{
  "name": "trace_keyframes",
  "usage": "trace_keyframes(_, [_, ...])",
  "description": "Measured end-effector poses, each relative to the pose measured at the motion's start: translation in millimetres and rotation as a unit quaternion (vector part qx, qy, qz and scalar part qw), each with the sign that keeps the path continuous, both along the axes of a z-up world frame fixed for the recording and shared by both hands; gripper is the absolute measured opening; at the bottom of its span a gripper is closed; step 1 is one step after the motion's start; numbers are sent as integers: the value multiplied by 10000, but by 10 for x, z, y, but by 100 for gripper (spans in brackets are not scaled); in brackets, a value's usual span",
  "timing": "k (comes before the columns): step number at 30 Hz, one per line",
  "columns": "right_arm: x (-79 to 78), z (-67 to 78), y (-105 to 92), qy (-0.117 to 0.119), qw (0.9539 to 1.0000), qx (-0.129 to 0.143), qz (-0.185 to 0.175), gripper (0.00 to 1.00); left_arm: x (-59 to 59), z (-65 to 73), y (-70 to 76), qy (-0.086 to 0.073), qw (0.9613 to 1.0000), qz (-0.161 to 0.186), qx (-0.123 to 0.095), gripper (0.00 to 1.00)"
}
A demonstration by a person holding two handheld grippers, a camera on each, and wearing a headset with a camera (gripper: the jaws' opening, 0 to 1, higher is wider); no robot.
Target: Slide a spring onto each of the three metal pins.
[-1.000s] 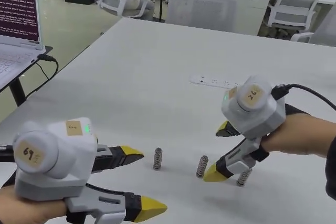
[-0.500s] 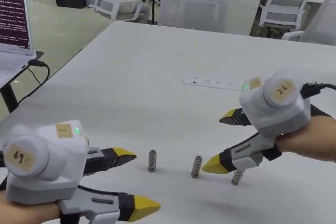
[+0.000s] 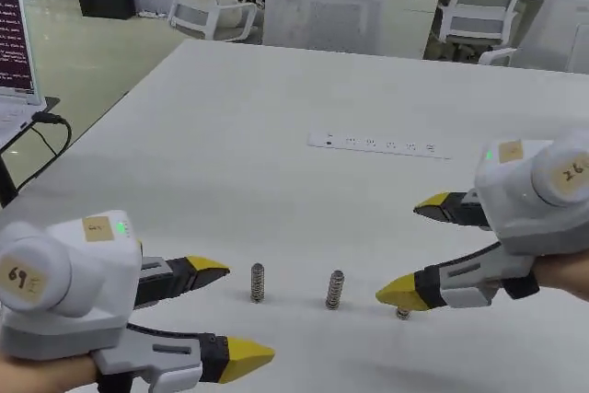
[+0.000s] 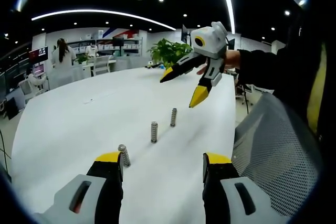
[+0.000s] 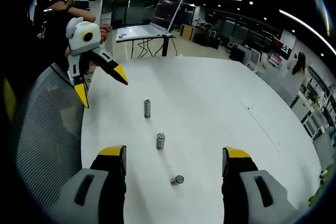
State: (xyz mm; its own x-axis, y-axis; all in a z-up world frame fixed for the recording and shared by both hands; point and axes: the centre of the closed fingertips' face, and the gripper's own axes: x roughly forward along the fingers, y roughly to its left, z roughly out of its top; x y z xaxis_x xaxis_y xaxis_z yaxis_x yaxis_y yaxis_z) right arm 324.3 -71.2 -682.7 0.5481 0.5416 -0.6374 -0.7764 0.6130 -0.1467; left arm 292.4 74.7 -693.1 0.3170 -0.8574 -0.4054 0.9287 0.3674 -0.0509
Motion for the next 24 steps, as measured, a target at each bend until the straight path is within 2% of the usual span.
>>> trace_keyframes(13, [-191, -173, -176, 81, 9990, 210, -384, 75, -12, -15, -10, 27, 10000, 8, 5, 58])
trace_keyframes(19, [-253, -239, -245, 93, 9976, 379, -571, 75, 2, -55, 3, 69, 10000, 20, 21, 58])
trace_keyframes(24, [-321, -350, -295, 180, 9968, 415, -661, 75, 14, -98, 13, 115, 9999, 35, 47, 57])
